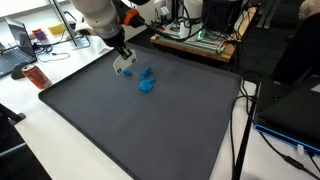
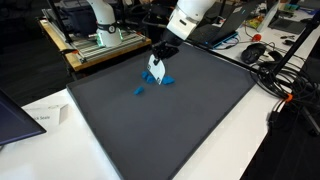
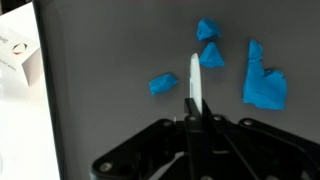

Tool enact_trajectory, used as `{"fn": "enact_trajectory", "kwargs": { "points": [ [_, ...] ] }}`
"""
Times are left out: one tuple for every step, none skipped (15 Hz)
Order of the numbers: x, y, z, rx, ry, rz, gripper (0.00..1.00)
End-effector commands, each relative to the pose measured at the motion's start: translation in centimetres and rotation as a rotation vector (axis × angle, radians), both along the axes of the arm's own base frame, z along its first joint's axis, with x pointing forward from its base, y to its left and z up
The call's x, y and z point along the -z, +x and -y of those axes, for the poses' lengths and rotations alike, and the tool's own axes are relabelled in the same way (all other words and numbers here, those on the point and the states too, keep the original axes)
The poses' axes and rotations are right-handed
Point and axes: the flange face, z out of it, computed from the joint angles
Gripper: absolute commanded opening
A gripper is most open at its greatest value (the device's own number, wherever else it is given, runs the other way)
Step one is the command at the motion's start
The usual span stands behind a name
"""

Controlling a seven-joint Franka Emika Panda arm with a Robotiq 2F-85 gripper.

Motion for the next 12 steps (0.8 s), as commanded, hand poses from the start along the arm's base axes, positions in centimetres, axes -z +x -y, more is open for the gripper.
{"fn": "enact_trajectory", "kwargs": {
  "points": [
    [-0.9, -1.2, 0.7, -0.013, 0.083, 0.033, 0.01],
    [-1.0, -1.3, 0.9, -0.022, 0.095, 0.035, 0.01],
    [-1.1, -1.4, 1.2, -0.031, 0.108, 0.038, 0.01],
    [-1.3, -1.5, 1.4, -0.043, 0.121, 0.038, 0.01],
    [-1.4, -1.6, 1.7, -0.053, 0.135, 0.038, 0.01],
    [-1.5, -1.6, 2.1, -0.061, 0.142, 0.035, 0.01],
    [-1.6, -1.7, 2.5, -0.081, 0.154, 0.032, 0.01],
    [-1.7, -1.7, 2.9, -0.097, 0.166, 0.031, 0.01],
    [-1.8, -1.6, 3.3, -0.106, 0.177, 0.034, 0.01],
    [-1.9, -1.6, 3.8, -0.119, 0.191, 0.040, 0.01],
    [-2.0, -1.5, 4.4, -0.128, 0.213, 0.045, 0.01],
    [-2.1, -1.4, 5.2, -0.105, 0.254, 0.060, 0.01]
  ]
}}
